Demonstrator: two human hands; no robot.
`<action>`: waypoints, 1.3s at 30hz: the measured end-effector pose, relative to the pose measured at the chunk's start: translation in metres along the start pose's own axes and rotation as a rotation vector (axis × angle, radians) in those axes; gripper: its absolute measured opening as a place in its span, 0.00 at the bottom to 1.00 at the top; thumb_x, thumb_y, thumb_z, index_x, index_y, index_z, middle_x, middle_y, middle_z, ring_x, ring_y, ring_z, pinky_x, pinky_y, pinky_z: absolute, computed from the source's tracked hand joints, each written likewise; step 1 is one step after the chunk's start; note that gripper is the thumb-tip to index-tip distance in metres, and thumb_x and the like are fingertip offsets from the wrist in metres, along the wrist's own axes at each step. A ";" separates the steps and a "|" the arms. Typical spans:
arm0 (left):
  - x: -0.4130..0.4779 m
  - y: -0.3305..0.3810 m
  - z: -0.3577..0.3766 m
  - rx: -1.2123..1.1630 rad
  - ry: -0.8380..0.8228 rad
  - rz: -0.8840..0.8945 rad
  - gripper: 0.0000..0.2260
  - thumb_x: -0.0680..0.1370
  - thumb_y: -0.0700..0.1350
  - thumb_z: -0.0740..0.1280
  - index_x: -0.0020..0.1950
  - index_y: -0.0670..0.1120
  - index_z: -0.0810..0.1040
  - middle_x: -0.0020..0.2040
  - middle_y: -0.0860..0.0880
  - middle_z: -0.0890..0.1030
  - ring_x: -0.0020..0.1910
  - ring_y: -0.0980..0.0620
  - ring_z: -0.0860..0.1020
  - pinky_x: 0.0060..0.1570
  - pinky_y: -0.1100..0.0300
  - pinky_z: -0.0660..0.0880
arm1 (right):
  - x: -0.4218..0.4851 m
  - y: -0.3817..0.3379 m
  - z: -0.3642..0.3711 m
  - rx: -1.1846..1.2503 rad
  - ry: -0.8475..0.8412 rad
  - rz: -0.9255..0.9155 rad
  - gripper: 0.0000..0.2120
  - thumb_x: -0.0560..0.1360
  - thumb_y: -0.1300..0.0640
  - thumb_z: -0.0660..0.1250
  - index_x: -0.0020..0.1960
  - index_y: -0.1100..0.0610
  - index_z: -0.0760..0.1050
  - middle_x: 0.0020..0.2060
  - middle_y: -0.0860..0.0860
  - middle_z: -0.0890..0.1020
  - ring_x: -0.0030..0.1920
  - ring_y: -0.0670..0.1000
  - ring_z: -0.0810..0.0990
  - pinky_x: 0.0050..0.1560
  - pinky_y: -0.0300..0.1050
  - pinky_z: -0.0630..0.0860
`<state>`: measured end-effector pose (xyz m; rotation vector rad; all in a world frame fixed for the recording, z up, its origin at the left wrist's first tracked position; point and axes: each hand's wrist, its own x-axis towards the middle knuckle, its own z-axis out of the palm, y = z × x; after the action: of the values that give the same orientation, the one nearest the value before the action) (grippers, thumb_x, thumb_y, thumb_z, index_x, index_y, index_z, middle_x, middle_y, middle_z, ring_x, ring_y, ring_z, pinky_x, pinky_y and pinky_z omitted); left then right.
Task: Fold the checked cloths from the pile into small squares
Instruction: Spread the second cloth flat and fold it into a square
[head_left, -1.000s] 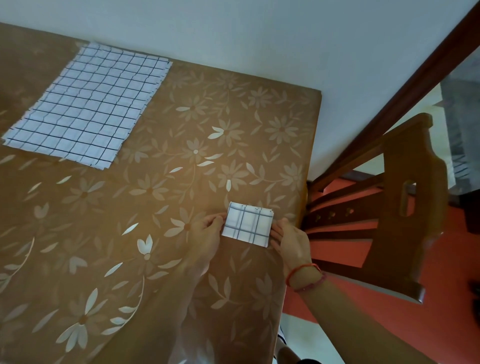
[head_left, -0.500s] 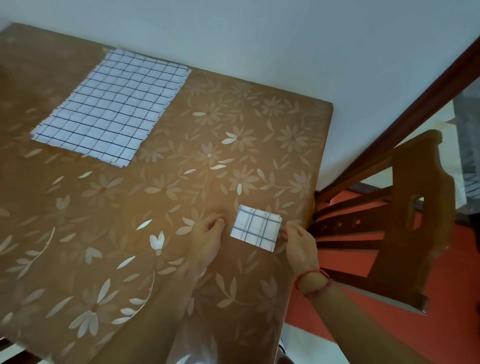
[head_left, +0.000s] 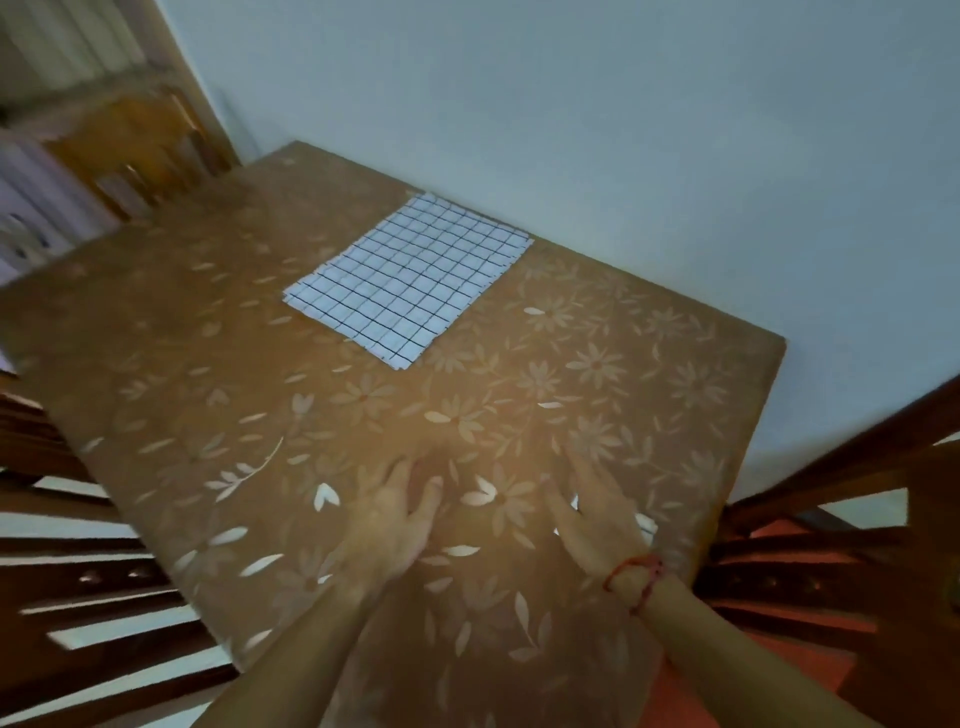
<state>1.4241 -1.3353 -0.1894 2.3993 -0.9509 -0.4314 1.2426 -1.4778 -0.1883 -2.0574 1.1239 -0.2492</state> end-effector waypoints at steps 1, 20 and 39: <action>-0.001 -0.004 -0.008 0.042 0.016 0.014 0.21 0.79 0.57 0.59 0.68 0.49 0.73 0.67 0.51 0.73 0.67 0.51 0.68 0.64 0.55 0.67 | 0.004 -0.008 0.000 -0.054 -0.016 -0.048 0.28 0.79 0.44 0.57 0.76 0.45 0.55 0.69 0.44 0.67 0.68 0.50 0.67 0.70 0.45 0.61; 0.057 -0.053 -0.078 0.373 0.110 0.075 0.27 0.76 0.62 0.51 0.69 0.49 0.69 0.69 0.46 0.70 0.68 0.44 0.68 0.63 0.48 0.71 | 0.099 -0.106 0.037 -0.556 0.016 -0.463 0.31 0.73 0.40 0.47 0.74 0.49 0.58 0.67 0.49 0.69 0.62 0.50 0.70 0.65 0.49 0.65; 0.263 -0.112 0.014 0.416 0.048 0.034 0.24 0.81 0.59 0.53 0.74 0.49 0.61 0.76 0.50 0.59 0.73 0.50 0.58 0.68 0.50 0.61 | 0.308 -0.069 0.139 -0.761 -0.050 -0.564 0.28 0.77 0.40 0.52 0.74 0.51 0.59 0.71 0.55 0.65 0.72 0.56 0.61 0.68 0.54 0.62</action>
<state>1.6629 -1.4566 -0.2912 2.7409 -1.1496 -0.1729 1.5381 -1.6241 -0.2911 -3.0219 0.6159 -0.0297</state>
